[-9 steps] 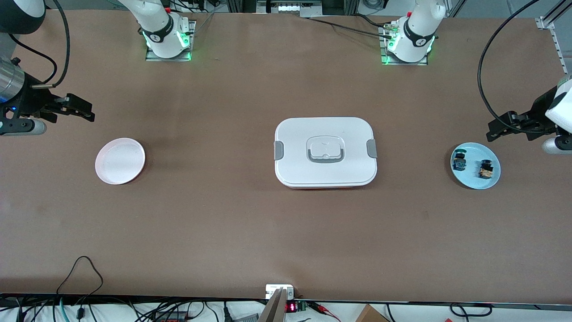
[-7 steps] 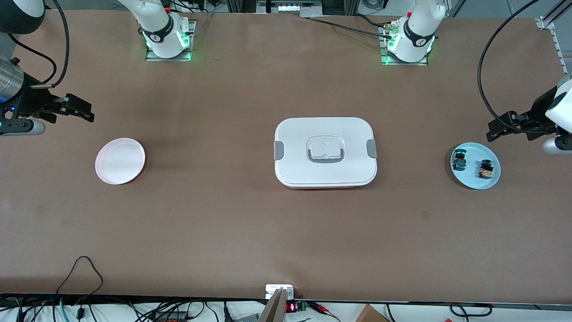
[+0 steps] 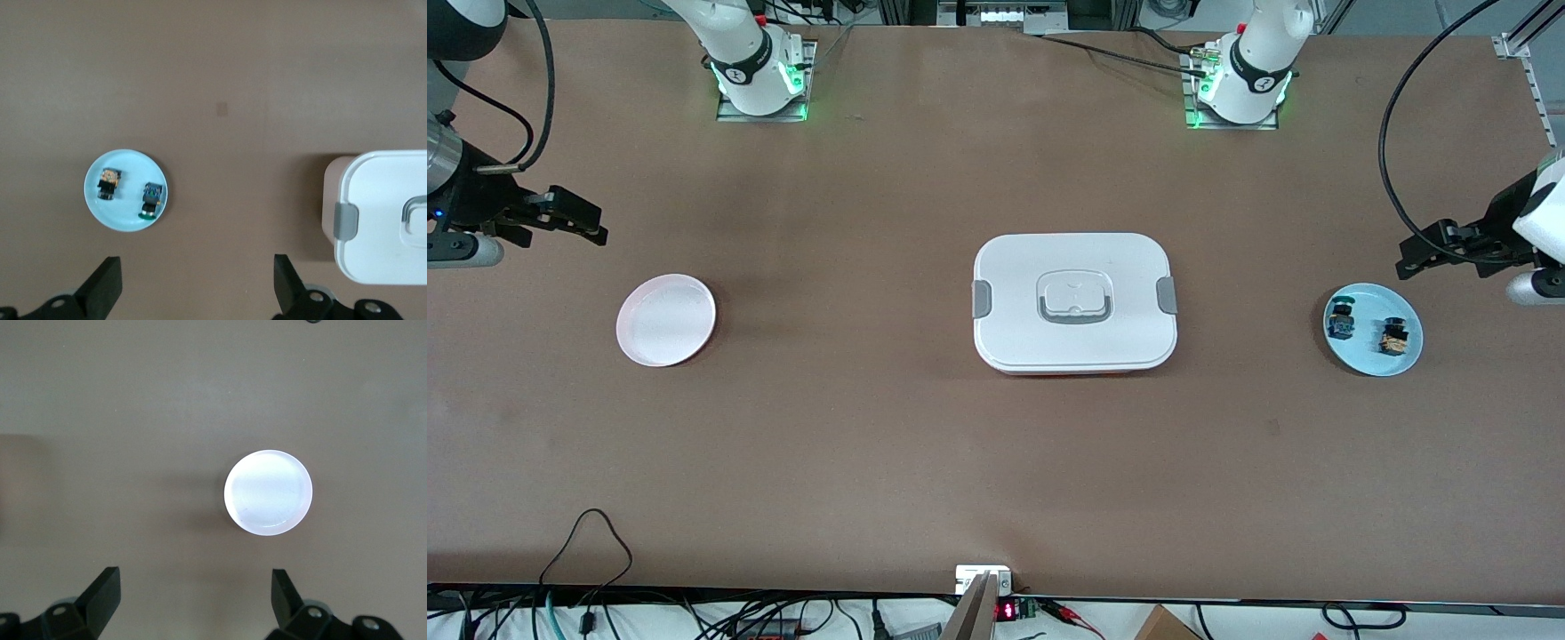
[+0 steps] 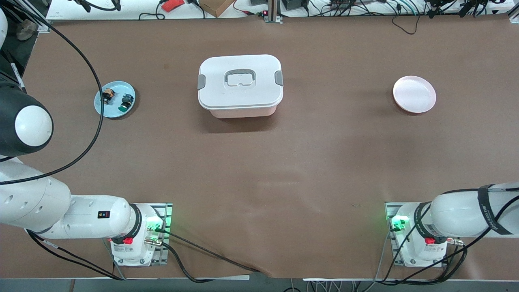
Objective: Transfer orange switch to right arm and place
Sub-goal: 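Move the left gripper over the light-blue dish of switches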
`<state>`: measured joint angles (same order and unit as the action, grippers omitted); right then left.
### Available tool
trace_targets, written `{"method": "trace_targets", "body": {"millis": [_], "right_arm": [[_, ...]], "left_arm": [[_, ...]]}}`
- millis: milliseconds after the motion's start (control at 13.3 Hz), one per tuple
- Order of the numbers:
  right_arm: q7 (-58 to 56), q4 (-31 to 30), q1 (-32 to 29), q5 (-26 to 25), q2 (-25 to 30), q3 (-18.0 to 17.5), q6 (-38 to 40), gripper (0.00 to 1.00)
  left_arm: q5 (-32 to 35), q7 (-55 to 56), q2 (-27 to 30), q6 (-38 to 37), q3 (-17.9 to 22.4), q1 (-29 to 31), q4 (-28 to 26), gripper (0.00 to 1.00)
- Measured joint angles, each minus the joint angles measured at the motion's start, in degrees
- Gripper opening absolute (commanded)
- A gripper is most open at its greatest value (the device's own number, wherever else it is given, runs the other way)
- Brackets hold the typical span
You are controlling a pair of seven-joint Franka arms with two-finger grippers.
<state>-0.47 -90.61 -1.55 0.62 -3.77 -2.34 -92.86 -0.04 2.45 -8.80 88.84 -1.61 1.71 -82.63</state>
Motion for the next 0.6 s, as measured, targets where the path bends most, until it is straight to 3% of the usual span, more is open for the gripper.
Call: {"method": "trace_targets", "body": {"millis": [225, 601], "right_arm": [[0.00, 0.00, -0.44, -0.19, 0.00, 0.22, -0.50, 1.00], [0.00, -0.03, -0.66, -1.77, -0.18, 0.35, -3.42, 1.00]], "left_arm": [[0.00, -6.53, -1.46, -3.47, 0.05, 1.71, -0.22, 1.00], [-0.02, -33.28, -5.64, -3.12, 0.09, 6.26, -3.69, 1.00]]}}
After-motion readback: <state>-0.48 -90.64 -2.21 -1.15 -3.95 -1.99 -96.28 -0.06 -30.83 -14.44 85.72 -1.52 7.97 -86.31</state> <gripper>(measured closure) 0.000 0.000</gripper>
